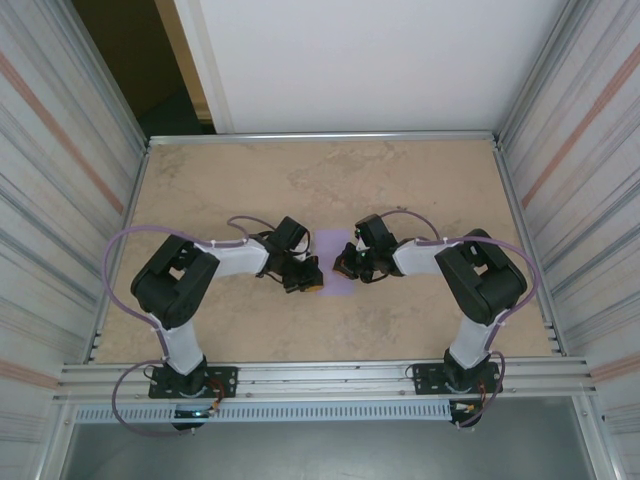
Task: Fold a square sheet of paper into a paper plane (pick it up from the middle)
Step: Fold the triangle a second time at the center of the table.
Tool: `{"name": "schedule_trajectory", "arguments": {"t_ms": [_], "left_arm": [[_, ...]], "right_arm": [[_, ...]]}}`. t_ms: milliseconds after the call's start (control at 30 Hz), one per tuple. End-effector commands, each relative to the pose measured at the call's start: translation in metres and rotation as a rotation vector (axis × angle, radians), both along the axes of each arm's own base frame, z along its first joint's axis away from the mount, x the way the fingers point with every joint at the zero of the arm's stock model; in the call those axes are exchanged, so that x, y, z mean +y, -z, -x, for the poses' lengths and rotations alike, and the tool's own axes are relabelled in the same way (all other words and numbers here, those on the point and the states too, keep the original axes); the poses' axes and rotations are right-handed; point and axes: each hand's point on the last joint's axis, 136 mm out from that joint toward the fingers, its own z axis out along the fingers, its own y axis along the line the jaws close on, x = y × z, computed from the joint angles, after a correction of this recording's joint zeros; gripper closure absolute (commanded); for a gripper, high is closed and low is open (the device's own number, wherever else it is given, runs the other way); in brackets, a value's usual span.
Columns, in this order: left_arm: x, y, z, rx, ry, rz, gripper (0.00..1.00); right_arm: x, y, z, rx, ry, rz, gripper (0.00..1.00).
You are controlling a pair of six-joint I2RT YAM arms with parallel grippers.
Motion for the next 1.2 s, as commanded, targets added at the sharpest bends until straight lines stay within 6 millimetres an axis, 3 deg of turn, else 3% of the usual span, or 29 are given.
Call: {"name": "schedule_trajectory", "arguments": {"t_ms": [0, 133, 267, 467, 800, 1000, 1167], "left_arm": [[0.025, 0.022, 0.014, 0.062, -0.037, -0.111, 1.0], [0.024, 0.025, 0.014, 0.07, -0.033, -0.107, 1.0], [0.023, 0.026, 0.015, 0.072, -0.03, -0.106, 1.0], [0.023, 0.026, 0.015, 0.074, -0.032, -0.102, 1.0], [0.027, 0.029, 0.018, 0.089, -0.044, -0.119, 1.0], [0.04, 0.037, 0.03, 0.14, -0.063, -0.177, 1.0], [0.049, 0.046, 0.039, 0.178, -0.077, -0.203, 1.0]], "right_arm": [[-0.015, -0.002, 0.013, 0.004, -0.059, 0.105, 1.0], [0.007, -0.032, 0.008, -0.09, -0.17, 0.053, 1.0], [0.023, -0.025, 0.021, -0.077, -0.236, 0.06, 1.0], [0.026, -0.009, 0.027, -0.037, -0.231, 0.074, 1.0], [0.013, 0.017, 0.034, 0.027, -0.222, 0.13, 1.0], [-0.012, 0.024, 0.016, 0.018, -0.169, 0.153, 1.0], [-0.042, 0.025, -0.013, -0.002, -0.11, 0.156, 1.0]]}}
